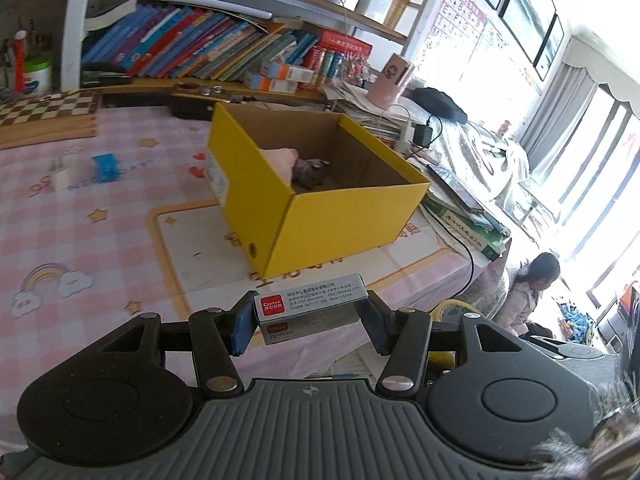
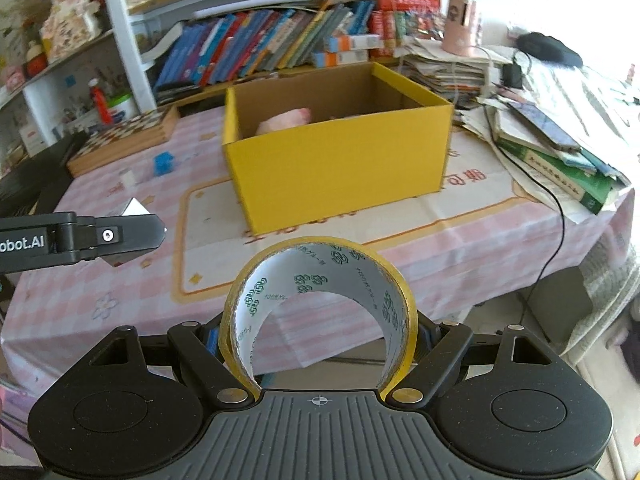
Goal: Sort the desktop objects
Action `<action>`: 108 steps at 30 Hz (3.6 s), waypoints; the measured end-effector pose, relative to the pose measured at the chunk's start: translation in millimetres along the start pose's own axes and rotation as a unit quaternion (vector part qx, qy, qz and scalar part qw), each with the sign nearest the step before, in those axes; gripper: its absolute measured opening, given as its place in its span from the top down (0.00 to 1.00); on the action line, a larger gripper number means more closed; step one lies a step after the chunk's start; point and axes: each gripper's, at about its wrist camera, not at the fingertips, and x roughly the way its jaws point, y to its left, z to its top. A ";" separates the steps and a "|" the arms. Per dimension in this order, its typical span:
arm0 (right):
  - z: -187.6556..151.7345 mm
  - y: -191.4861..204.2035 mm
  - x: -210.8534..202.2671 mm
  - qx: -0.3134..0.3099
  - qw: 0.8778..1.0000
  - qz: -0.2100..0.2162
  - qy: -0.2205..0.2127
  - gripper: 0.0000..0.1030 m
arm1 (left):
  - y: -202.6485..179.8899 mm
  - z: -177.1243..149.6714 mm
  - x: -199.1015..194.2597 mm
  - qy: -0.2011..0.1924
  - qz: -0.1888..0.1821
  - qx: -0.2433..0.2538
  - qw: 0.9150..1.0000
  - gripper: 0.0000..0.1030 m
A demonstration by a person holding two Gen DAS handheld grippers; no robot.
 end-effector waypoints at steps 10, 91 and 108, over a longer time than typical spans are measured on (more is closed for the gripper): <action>29.3 -45.9 18.2 0.011 1.000 0.002 -0.011 0.19 | -33.7 25.7 39.0 -0.005 0.006 0.023 1.000 0.49; 170.7 -79.3 101.7 -0.043 0.985 0.144 -0.079 0.12 | -43.3 69.3 83.1 -0.075 0.145 -0.012 0.987 0.12; 86.1 -40.2 54.7 -0.037 0.995 0.057 -0.076 0.12 | 21.9 40.5 30.0 -0.065 0.135 -0.017 0.989 0.12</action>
